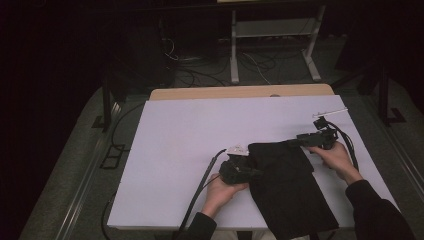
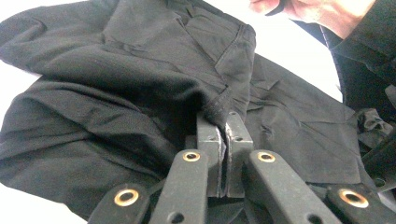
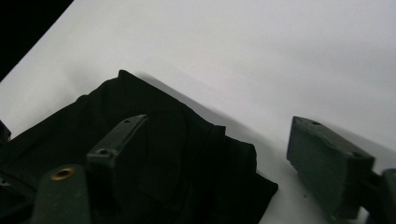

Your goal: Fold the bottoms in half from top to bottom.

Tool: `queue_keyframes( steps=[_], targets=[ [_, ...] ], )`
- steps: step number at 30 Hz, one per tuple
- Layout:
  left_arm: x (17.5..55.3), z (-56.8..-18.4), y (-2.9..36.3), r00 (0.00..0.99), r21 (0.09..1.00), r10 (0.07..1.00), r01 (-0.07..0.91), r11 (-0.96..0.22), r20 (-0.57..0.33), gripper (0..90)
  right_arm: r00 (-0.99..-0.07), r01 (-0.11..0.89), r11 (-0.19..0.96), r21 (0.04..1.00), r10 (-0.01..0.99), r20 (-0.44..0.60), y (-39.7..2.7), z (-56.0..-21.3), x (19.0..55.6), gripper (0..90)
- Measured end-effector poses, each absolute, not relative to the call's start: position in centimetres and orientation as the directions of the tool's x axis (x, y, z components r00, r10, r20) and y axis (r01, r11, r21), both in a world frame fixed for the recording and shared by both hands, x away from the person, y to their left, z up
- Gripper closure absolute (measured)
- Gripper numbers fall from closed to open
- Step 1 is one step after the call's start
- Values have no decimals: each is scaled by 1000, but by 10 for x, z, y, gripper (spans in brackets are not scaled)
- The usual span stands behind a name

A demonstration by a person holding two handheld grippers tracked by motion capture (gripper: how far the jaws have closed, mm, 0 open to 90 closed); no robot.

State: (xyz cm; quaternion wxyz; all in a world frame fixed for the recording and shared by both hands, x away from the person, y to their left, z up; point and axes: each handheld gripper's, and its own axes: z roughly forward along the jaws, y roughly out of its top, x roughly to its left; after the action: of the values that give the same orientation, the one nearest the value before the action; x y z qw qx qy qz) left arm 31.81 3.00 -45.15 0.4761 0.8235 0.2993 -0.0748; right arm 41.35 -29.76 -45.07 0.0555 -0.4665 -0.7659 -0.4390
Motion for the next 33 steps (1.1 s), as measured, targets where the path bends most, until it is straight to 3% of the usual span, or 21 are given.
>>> queue_keyframes(
  steps=[12,20,26,33],
  targets=[
    [318,-451,30,810,738,422,564,-369,-408,869,-602,753,265,602,647,467,-284,-456,417,479],
    [318,-453,31,808,739,422,567,-363,-412,869,-618,738,279,615,645,450,-280,-455,415,792],
    [317,-453,31,807,740,422,567,-361,-412,869,-618,734,281,618,654,436,-275,-451,412,837],
    [317,-454,32,809,741,420,565,-364,-410,869,-591,744,203,637,644,485,-277,-440,406,842]
  ],
)
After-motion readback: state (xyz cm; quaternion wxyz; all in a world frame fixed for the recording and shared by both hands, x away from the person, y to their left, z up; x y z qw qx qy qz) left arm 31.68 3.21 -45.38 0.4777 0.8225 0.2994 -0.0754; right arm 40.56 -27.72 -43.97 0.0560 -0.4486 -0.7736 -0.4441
